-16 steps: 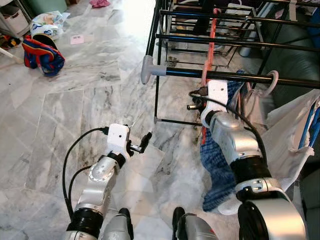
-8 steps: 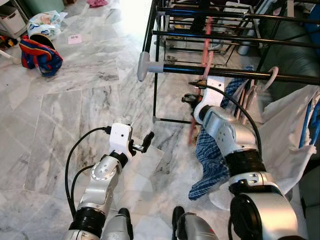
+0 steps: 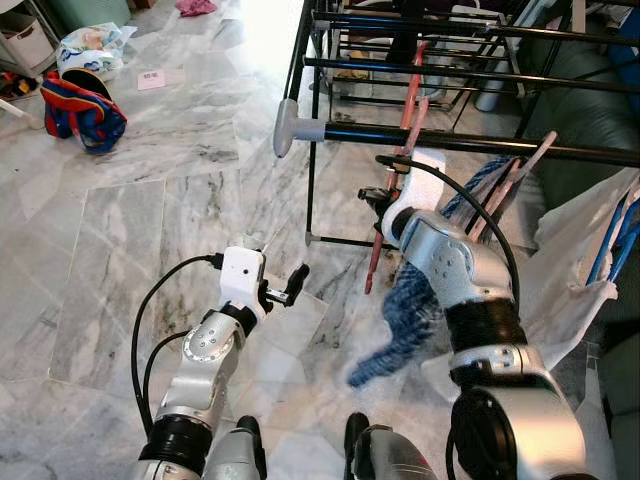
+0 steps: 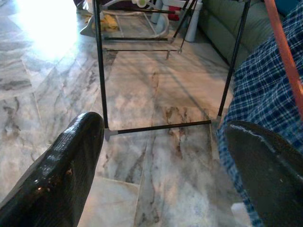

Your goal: Hang hanger

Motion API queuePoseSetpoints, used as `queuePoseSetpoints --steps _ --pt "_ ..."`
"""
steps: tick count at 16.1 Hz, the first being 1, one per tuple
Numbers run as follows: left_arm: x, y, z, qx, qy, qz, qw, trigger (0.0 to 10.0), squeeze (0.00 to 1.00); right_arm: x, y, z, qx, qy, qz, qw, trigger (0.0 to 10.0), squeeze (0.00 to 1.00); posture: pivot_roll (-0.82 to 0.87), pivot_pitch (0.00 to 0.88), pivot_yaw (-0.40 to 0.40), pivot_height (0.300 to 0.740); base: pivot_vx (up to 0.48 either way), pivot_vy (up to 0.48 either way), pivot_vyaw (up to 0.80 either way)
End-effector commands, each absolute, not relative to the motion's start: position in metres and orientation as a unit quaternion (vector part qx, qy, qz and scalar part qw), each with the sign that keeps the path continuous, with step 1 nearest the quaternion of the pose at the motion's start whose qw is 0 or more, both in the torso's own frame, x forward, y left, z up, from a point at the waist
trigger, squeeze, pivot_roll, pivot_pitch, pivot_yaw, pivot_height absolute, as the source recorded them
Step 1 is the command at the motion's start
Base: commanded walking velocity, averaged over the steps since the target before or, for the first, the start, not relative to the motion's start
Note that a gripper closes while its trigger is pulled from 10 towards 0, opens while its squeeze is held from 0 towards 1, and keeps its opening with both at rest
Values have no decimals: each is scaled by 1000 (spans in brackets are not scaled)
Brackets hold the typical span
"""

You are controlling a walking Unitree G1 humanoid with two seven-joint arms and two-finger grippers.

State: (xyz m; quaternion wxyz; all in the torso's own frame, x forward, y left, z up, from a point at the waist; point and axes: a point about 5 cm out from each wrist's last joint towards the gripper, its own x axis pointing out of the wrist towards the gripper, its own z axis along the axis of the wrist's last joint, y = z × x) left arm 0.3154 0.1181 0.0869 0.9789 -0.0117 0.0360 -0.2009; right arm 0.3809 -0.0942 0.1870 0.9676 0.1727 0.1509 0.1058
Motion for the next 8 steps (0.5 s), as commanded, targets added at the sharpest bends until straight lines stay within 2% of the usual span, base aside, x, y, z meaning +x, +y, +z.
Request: queuePoseSetpoints --steps 1,5,8 --pt "312 120 80 -9 50 -197 979 10000 0 376 -93 197 166 125 115 971 10000 0 41 241 7 740 0 0 0" --pt "313 120 80 -7 51 -196 979 10000 0 367 -88 190 87 97 132 983 10000 0 40 234 11 740 0 0 0" --pt "314 120 80 -7 50 -198 979 10000 0 363 -90 193 105 86 127 983 10000 0 38 231 11 740 0 0 0"
